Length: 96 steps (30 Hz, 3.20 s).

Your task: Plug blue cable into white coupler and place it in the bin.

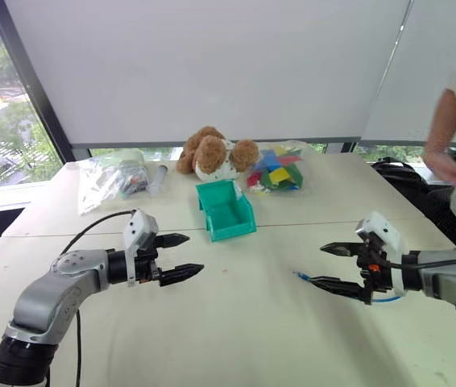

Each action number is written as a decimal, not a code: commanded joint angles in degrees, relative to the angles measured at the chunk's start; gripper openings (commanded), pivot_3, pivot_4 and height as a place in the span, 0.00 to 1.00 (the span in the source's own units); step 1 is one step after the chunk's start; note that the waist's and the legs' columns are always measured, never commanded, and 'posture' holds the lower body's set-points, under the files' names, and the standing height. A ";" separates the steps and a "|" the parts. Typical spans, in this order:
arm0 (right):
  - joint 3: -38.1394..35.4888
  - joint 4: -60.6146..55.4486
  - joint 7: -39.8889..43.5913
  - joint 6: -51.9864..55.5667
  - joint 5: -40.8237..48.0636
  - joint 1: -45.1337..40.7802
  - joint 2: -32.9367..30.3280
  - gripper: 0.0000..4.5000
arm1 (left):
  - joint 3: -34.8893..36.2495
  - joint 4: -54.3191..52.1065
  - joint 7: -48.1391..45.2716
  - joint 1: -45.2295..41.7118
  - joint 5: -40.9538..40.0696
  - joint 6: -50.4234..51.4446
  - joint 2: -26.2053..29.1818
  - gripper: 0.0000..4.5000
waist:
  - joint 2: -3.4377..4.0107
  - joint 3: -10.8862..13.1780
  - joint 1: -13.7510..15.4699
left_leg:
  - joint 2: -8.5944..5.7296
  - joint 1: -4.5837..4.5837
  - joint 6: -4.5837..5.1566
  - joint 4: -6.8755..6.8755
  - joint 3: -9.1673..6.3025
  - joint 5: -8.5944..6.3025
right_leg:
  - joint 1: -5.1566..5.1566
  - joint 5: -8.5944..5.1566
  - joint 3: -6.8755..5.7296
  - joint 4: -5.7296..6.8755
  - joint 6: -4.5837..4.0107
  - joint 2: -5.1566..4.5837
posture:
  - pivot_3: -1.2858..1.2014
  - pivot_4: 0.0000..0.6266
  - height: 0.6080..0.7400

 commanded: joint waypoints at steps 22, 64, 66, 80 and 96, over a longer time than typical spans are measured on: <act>3.72 12.48 0.66 -12.69 -9.35 4.65 3.45 0.99 | -0.48 0.15 0.53 -3.84 -1.34 0.35 -2.38 1.00 | -0.04 -0.02 -0.11 | -0.01 0.02 0.00 0.02 0.01 0.00 | 0.01 0.01 0.01 0.02 0.01 0.02 | 0.52 0.24 1.00; 40.12 46.80 15.94 -38.37 -37.61 -30.34 29.64 0.06 | -2.21 -2.39 -0.75 0.46 -0.85 0.77 -1.21 1.00 | -0.03 0.04 -0.26 | -0.02 0.82 0.01 -0.08 0.08 -0.01 | 0.79 -0.03 0.06 -0.03 0.00 -0.07 | 0.52 0.24 1.00; 40.22 48.51 16.31 -40.17 -38.37 -31.26 30.10 0.22 | -3.29 -1.49 -2.13 1.60 -0.05 -0.39 -1.19 1.00 | -0.03 0.04 -0.31 | -0.01 0.89 0.01 -0.08 0.07 -0.01 | 0.82 -0.03 0.06 -0.01 -0.02 -0.05 | 0.52 0.24 1.00; 27.94 13.11 17.25 -22.58 -31.07 -15.54 15.93 1.00 | -18.00 22.93 -14.15 -5.85 17.54 -20.77 -5.62 1.00 | -0.01 0.06 0.17 | -0.04 0.75 0.01 -0.08 0.01 -0.02 | 0.76 -0.06 0.00 -0.05 -0.04 -0.07 | 0.52 0.24 1.00; 19.55 -6.04 8.48 -8.94 -25.29 -2.46 9.79 1.00 | -19.87 42.07 -20.35 -12.38 25.05 -30.83 -10.39 0.58 | -0.07 0.09 -0.14 | -0.02 0.73 0.04 -0.09 0.00 -0.03 | 0.72 -0.07 0.01 -0.04 -0.01 0.00 | 0.52 0.24 1.00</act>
